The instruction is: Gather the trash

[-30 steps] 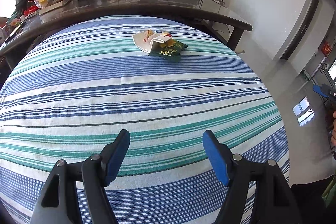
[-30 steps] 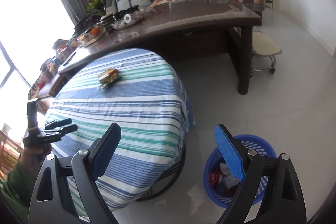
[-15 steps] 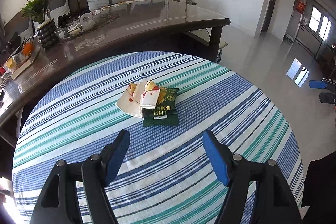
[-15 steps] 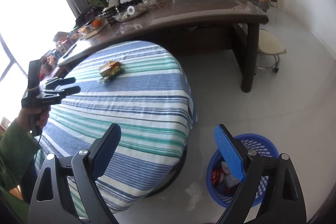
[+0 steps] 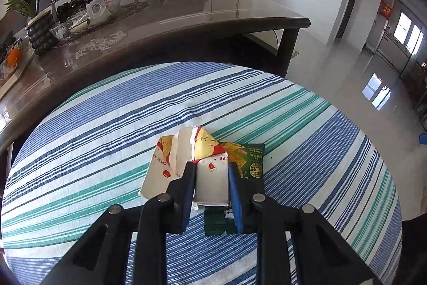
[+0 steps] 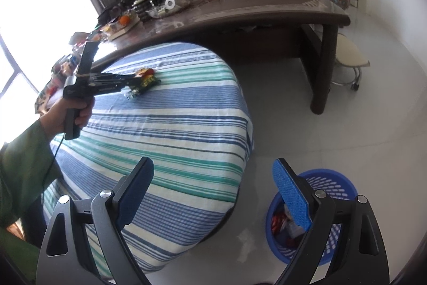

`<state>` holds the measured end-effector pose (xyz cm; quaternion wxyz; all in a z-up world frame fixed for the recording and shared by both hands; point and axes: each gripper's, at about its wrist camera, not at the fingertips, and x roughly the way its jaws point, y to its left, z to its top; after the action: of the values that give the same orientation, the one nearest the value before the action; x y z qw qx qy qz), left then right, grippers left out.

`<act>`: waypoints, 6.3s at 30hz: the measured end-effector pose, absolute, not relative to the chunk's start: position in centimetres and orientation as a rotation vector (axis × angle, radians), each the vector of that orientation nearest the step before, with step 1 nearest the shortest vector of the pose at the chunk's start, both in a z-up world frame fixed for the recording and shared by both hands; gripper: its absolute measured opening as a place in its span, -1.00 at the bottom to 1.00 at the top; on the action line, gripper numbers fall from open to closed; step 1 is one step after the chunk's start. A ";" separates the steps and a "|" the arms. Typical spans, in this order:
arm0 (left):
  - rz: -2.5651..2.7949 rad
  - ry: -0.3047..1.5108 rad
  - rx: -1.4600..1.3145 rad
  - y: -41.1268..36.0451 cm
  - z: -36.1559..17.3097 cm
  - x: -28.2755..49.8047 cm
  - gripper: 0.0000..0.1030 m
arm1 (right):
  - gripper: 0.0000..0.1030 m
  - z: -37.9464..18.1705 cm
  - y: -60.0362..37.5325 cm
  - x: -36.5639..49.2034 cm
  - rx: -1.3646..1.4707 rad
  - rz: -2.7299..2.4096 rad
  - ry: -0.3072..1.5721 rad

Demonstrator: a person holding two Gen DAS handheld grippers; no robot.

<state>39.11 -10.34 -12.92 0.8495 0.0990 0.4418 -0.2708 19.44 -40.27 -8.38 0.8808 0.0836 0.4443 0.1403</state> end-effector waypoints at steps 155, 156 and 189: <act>-0.775 0.917 0.238 -40.5 -11.0 11.8 0.99 | 0.99 -12.2 -58.9 6.8 0.255 -0.414 1.044; -0.756 0.907 0.237 -39.9 -10.8 11.1 0.99 | 0.99 -11.8 -58.4 5.6 0.263 -0.419 1.032; -0.608 0.937 0.318 -37.6 -10.9 7.0 0.99 | 0.99 -10.5 -51.0 -0.5 0.231 -0.345 0.933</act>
<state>7.01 -37.56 -10.89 0.8361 0.1501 0.4426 -0.2871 -0.46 -50.98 -10.48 0.8724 0.1105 0.4466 -0.1652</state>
